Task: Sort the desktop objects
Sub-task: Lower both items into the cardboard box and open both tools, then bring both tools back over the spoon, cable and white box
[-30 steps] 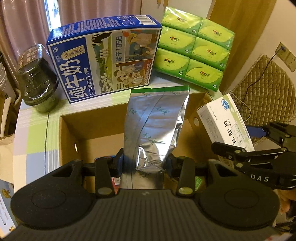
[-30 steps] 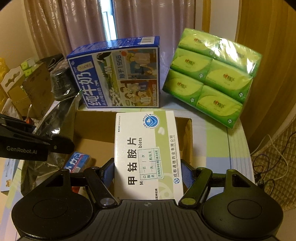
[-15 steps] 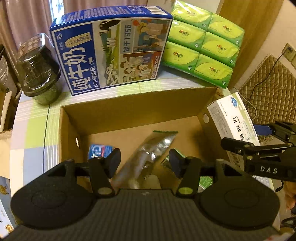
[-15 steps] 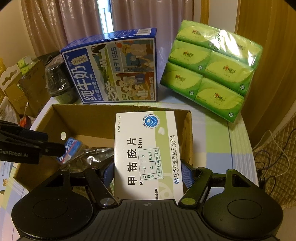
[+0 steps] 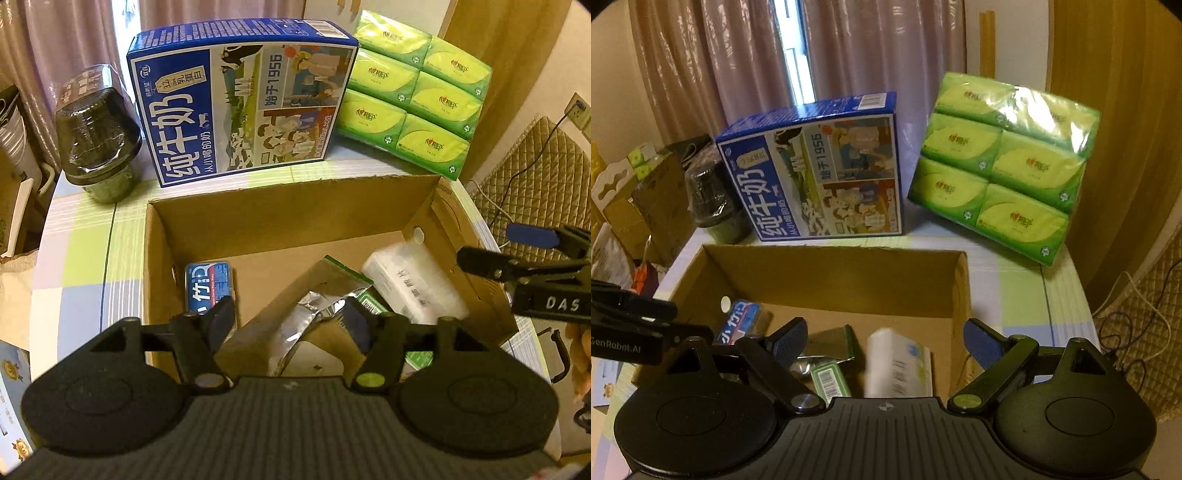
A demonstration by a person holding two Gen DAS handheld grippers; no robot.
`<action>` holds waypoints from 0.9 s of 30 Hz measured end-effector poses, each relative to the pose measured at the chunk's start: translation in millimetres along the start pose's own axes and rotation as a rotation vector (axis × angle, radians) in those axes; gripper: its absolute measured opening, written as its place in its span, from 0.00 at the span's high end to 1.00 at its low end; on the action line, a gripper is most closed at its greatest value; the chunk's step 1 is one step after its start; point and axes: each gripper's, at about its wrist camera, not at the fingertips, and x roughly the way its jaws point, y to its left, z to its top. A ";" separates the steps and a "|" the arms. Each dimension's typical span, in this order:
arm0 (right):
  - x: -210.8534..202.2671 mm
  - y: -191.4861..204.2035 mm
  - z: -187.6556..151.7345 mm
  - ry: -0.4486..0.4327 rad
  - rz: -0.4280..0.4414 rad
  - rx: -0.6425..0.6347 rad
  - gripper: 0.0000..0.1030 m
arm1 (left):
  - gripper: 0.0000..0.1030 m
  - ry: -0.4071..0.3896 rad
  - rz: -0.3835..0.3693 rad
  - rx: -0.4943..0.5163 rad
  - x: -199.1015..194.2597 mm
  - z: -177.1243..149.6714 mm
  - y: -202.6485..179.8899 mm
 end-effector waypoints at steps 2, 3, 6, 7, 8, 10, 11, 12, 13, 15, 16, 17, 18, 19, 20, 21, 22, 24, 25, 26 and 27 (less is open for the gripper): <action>-4.2 -2.2 -1.3 -0.002 0.003 0.004 0.14 | 0.36 0.002 0.000 0.003 -1.0 -2.2 -0.4; -6.1 -2.8 -1.9 -0.001 0.002 0.002 0.14 | 0.31 0.002 0.001 0.002 -1.8 -3.6 -0.6; -13.1 -4.3 -5.5 -0.001 -0.001 -0.002 0.13 | 0.27 0.002 0.001 0.006 -5.7 -8.6 -2.0; -15.8 -4.4 -6.9 0.000 -0.002 -0.001 0.13 | 0.27 0.005 0.003 0.011 -7.5 -10.2 -3.2; -18.4 -4.3 -8.9 0.002 -0.001 -0.003 0.13 | 0.26 0.006 0.005 0.016 -9.7 -11.6 -4.4; -23.5 -3.0 -12.1 0.006 -0.003 -0.012 0.13 | 0.24 0.004 0.010 0.026 -15.4 -14.5 -6.7; -26.5 -2.0 -13.4 0.006 -0.007 -0.018 0.13 | 0.24 0.004 0.012 0.029 -17.9 -15.6 -7.7; -29.5 -1.3 -14.4 0.007 -0.008 -0.021 0.12 | 0.23 0.003 0.013 0.032 -21.2 -16.6 -8.7; -32.5 -0.4 -15.4 0.008 -0.007 -0.023 0.12 | 0.22 0.000 0.013 0.034 -24.8 -17.6 -9.6; -39.1 2.2 -17.1 0.014 -0.006 -0.031 0.10 | 0.18 -0.007 0.017 0.036 -32.2 -19.3 -11.9; -42.1 3.4 -18.1 0.018 -0.004 -0.036 0.09 | 0.18 -0.009 0.018 0.039 -35.1 -20.4 -12.8; -45.4 5.0 -19.0 0.024 0.001 -0.041 0.07 | 0.17 -0.012 0.019 0.039 -38.7 -21.9 -13.8; -49.5 6.9 -20.6 0.024 0.006 -0.046 0.06 | 0.16 -0.014 0.019 0.040 -42.4 -23.8 -15.0; -53.6 8.3 -22.1 0.021 0.006 -0.050 0.05 | 0.15 -0.016 0.019 0.042 -46.1 -25.8 -16.2; -57.1 9.8 -23.5 0.020 0.007 -0.053 0.04 | 0.13 -0.018 0.020 0.044 -49.9 -28.5 -17.5; -60.8 10.6 -25.2 0.019 0.009 -0.053 0.04 | 0.11 -0.021 0.022 0.046 -53.5 -31.3 -18.5; -65.0 11.1 -27.0 0.017 0.012 -0.050 0.03 | 0.11 -0.024 0.024 0.047 -57.1 -34.1 -19.3; -72.8 12.1 -30.8 0.015 0.017 -0.047 0.02 | 0.08 -0.033 0.025 0.045 -65.5 -41.3 -21.1; -77.0 13.1 -33.6 0.016 0.016 -0.051 0.02 | 0.07 -0.036 0.024 0.043 -69.0 -44.9 -21.6; -80.4 14.3 -35.3 0.018 0.014 -0.055 0.02 | 0.06 -0.036 0.024 0.042 -72.3 -48.4 -22.6; -84.4 15.5 -38.3 0.020 0.014 -0.061 0.02 | 0.05 -0.038 0.024 0.041 -76.4 -52.8 -22.8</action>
